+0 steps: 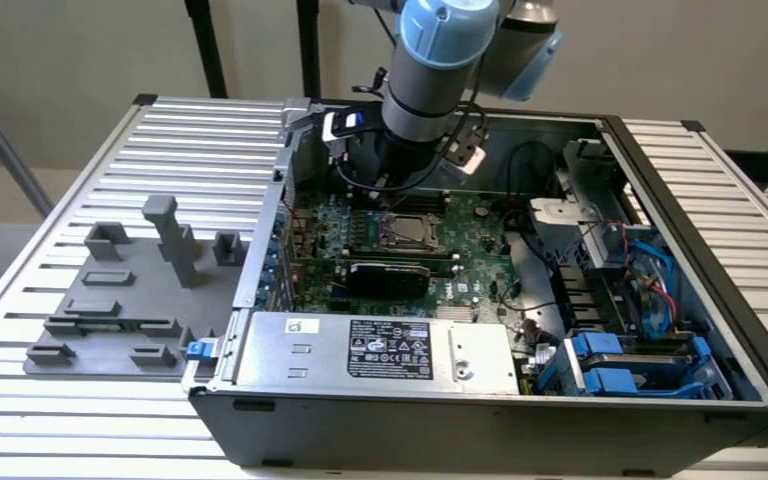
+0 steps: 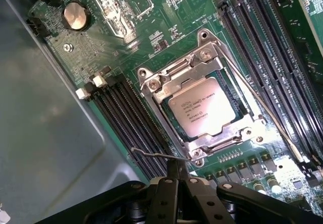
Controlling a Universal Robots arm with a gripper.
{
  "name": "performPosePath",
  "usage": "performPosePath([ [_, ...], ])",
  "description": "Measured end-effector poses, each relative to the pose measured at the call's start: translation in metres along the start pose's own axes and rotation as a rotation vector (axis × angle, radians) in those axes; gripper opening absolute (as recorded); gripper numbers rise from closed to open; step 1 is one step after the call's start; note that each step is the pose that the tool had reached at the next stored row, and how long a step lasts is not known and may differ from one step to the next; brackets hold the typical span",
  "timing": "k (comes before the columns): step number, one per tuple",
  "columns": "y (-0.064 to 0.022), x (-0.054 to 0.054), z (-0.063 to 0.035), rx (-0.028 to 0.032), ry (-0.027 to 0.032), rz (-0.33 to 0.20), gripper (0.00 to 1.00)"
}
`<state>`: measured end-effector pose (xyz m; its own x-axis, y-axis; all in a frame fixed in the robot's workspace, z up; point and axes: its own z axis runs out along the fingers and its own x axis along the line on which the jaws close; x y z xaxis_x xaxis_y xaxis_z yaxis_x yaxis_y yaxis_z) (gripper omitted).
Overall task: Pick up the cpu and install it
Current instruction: 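Install the first cpu locking lever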
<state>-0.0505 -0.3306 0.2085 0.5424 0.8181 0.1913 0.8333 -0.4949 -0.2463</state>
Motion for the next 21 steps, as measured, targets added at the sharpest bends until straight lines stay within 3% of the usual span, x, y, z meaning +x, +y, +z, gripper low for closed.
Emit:
performPosePath([
  [6, -0.0009, 0.0024, 0.0051, -0.0054, -0.0045, 0.007, 0.11],
  [12, 0.0001, 0.0032, 0.0086, -0.0127, -0.0129, 0.013, 0.11],
  [21, 0.0074, 0.0085, 0.0101, -0.0230, -0.0253, 0.019, 0.11],
])
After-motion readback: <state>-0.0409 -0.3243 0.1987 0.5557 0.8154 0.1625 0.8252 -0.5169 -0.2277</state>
